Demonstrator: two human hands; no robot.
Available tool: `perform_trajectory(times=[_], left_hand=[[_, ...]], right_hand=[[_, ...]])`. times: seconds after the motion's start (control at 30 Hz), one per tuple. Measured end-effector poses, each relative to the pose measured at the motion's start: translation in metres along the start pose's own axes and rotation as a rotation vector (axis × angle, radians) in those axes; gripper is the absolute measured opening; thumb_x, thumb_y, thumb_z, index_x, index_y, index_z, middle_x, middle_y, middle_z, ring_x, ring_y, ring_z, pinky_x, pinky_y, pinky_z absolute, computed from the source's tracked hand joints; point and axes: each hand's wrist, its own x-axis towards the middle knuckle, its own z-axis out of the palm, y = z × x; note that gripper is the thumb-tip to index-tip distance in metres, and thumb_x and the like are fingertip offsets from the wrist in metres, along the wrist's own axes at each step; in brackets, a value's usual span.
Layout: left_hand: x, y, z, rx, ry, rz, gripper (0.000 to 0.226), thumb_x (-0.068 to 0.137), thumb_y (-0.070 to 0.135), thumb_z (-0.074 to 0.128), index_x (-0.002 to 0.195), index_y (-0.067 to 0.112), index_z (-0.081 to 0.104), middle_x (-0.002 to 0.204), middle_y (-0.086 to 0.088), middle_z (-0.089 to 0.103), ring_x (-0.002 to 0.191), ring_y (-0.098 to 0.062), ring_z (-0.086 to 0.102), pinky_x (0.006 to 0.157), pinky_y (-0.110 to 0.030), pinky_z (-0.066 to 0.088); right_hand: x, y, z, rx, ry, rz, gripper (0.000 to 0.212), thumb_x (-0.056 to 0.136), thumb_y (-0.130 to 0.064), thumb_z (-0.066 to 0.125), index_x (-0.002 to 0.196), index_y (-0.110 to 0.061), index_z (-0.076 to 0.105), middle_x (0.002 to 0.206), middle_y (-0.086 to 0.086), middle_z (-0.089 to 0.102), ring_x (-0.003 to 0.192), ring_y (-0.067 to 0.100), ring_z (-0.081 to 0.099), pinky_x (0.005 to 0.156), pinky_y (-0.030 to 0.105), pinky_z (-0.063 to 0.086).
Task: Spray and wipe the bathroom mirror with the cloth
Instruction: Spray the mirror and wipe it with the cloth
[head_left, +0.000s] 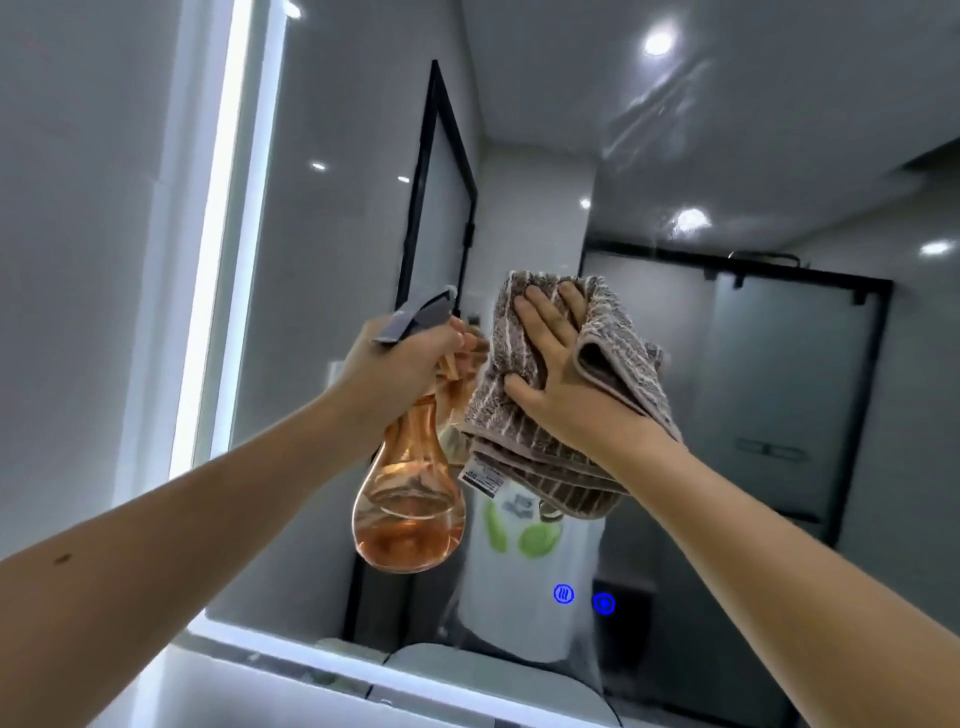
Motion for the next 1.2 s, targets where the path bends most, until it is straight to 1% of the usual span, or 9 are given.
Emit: perform_trajectory(times=[0.1, 0.33, 0.47, 0.57, 0.63, 0.7, 0.8, 1.0, 1.2], left_hand=[[0.011, 0.012, 0.0, -0.008, 0.02, 0.002, 0.017, 0.082, 0.008, 0.055, 0.071, 0.017, 0.064, 0.081, -0.005, 0.068, 0.081, -0.02, 0.064, 0.08, -0.033, 0.052], [-0.003, -0.006, -0.003, 0.072, 0.032, -0.028, 0.018, 0.083, 0.009, 0.055, 0.071, 0.019, 0.064, 0.076, -0.001, 0.069, 0.077, -0.018, 0.066, 0.068, -0.028, 0.053], [-0.008, -0.015, -0.001, 0.118, 0.044, -0.081, 0.007, 0.082, 0.012, 0.057, 0.08, 0.014, 0.064, 0.095, -0.021, 0.067, 0.089, -0.031, 0.06, 0.085, -0.046, 0.049], [0.003, -0.007, 0.002, 0.092, 0.035, -0.032, 0.011, 0.083, 0.01, 0.055, 0.078, 0.015, 0.063, 0.088, -0.01, 0.068, 0.088, -0.027, 0.064, 0.077, -0.034, 0.05], [0.01, 0.0, 0.005, 0.082, 0.026, 0.009, 0.012, 0.083, 0.009, 0.054, 0.077, 0.015, 0.062, 0.088, -0.008, 0.068, 0.091, -0.026, 0.066, 0.078, -0.033, 0.052], [0.014, 0.002, 0.007, 0.075, 0.035, 0.033, 0.012, 0.083, 0.009, 0.054, 0.078, 0.015, 0.062, 0.087, -0.006, 0.068, 0.089, -0.022, 0.067, 0.071, -0.027, 0.051], [0.015, -0.003, 0.009, 0.067, 0.058, 0.027, 0.013, 0.084, 0.009, 0.053, 0.078, 0.016, 0.062, 0.08, 0.001, 0.07, 0.082, -0.016, 0.068, 0.064, -0.021, 0.049], [0.0, -0.025, 0.016, 0.101, 0.038, -0.028, 0.014, 0.082, 0.009, 0.057, 0.074, 0.017, 0.065, 0.082, -0.005, 0.072, 0.079, -0.017, 0.067, 0.065, -0.023, 0.05], [0.014, 0.0, 0.024, 0.119, -0.014, 0.02, 0.008, 0.085, 0.011, 0.054, 0.086, 0.013, 0.061, 0.087, -0.004, 0.069, 0.084, -0.017, 0.065, 0.074, -0.027, 0.053]], right_hand=[[0.031, 0.0, -0.012, -0.027, -0.017, 0.009, 0.077, 0.087, -0.05, 0.045, 0.147, -0.028, 0.001, 0.155, -0.012, -0.007, 0.14, 0.012, -0.017, 0.111, 0.035, -0.017], [-0.001, -0.008, 0.02, 0.046, 0.143, -0.028, 0.074, 0.084, -0.045, 0.046, 0.146, -0.022, 0.014, 0.155, -0.006, 0.008, 0.141, 0.013, -0.007, 0.11, 0.029, -0.02], [-0.012, 0.003, 0.016, 0.0, 0.027, -0.124, 0.077, 0.082, -0.052, 0.047, 0.146, -0.026, 0.014, 0.154, -0.01, 0.008, 0.14, 0.011, -0.009, 0.111, 0.034, -0.02], [0.008, 0.014, 0.0, 0.033, -0.011, -0.216, 0.079, 0.079, -0.052, 0.056, 0.144, -0.025, 0.021, 0.153, -0.008, 0.017, 0.142, 0.019, -0.004, 0.115, 0.044, -0.008], [0.017, 0.014, -0.006, 0.003, -0.012, -0.193, 0.08, 0.08, -0.054, 0.056, 0.145, -0.026, 0.02, 0.153, -0.009, 0.016, 0.142, 0.02, -0.007, 0.113, 0.048, -0.01], [0.019, 0.013, -0.006, -0.188, 0.007, -0.149, 0.08, 0.081, -0.066, 0.042, 0.145, -0.034, 0.008, 0.154, -0.017, 0.005, 0.141, 0.014, -0.013, 0.101, 0.056, -0.024], [0.017, 0.01, -0.007, -0.297, 0.02, -0.112, 0.078, 0.08, -0.073, 0.027, 0.143, -0.04, -0.004, 0.153, -0.02, -0.006, 0.14, 0.011, -0.017, 0.092, 0.07, -0.022], [-0.017, 0.011, 0.003, -0.214, 0.0, -0.06, 0.077, 0.082, -0.071, 0.028, 0.144, -0.039, -0.005, 0.153, -0.019, -0.008, 0.139, 0.01, -0.019, 0.093, 0.071, -0.019], [-0.003, 0.018, -0.005, -0.229, -0.007, -0.072, 0.077, 0.08, -0.073, 0.026, 0.142, -0.041, -0.006, 0.151, -0.022, -0.011, 0.136, 0.007, -0.023, 0.096, 0.071, -0.019]])
